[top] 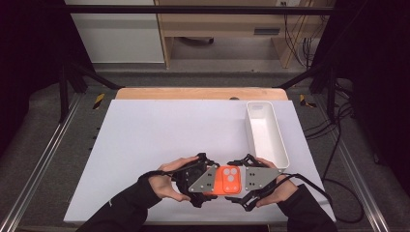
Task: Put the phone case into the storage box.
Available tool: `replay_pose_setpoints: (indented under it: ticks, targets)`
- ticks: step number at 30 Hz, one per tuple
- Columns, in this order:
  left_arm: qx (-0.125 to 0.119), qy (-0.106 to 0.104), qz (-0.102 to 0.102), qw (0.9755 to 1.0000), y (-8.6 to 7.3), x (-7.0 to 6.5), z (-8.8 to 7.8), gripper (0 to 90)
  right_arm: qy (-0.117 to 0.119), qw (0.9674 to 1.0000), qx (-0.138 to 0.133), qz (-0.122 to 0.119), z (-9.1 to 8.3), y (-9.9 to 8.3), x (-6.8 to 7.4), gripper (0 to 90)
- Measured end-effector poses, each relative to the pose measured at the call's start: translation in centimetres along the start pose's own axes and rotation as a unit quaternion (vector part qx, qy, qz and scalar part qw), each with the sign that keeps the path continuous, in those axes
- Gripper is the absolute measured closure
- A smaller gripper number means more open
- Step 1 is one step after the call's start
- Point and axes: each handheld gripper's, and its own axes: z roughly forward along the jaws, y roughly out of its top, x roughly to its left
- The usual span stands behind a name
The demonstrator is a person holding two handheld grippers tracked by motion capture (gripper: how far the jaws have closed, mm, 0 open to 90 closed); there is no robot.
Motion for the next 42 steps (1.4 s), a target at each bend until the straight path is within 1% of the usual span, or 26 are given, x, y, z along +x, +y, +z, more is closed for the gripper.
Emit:
replay_pose_setpoints:
  ticks: [5,9,15,21,24,29,32,33,42]
  targets:
    - [0.000,-0.004,0.002,1.0000,-0.01,-0.10,0.11,13.4,0.003,0.9999,-0.011,-0.006,0.17,-0.05,0.01,9.0]
    - [-0.002,-0.009,0.003,0.9999,0.00,-0.17,0.19,13.5,0.006,0.9998,-0.013,-0.015,0.27,-0.12,0.06,11.1]
    - [-0.002,-0.015,0.006,0.9999,-0.01,-0.33,0.29,13.5,0.018,0.9994,-0.019,-0.022,0.35,-0.18,0.30,14.0]
    - [-0.005,-0.017,0.003,0.9998,-0.09,-0.32,0.20,13.6,0.022,0.9992,-0.026,-0.020,0.34,-0.19,0.22,14.6]
    - [-0.006,-0.017,0.001,0.9998,-0.12,-0.37,0.20,13.6,0.028,0.9991,-0.029,-0.016,0.29,-0.17,0.15,14.9]
    - [-0.004,-0.017,0.002,0.9998,-0.15,-0.45,0.31,13.7,0.034,0.9990,-0.027,-0.007,0.30,-0.16,0.09,15.0]
    - [-0.003,-0.017,0.003,0.9998,-0.18,-0.43,0.36,13.7,0.034,0.9991,-0.024,-0.008,0.33,-0.17,0.10,15.3]
    - [-0.005,-0.019,-0.001,0.9998,-0.21,-0.43,0.40,13.7,0.033,0.9991,-0.025,-0.009,0.33,-0.17,0.08,15.4]
    - [-0.008,-0.024,-0.007,0.9997,-0.25,-0.40,0.38,13.8,0.039,0.9989,-0.025,-0.003,0.26,-0.14,0.03,16.2]
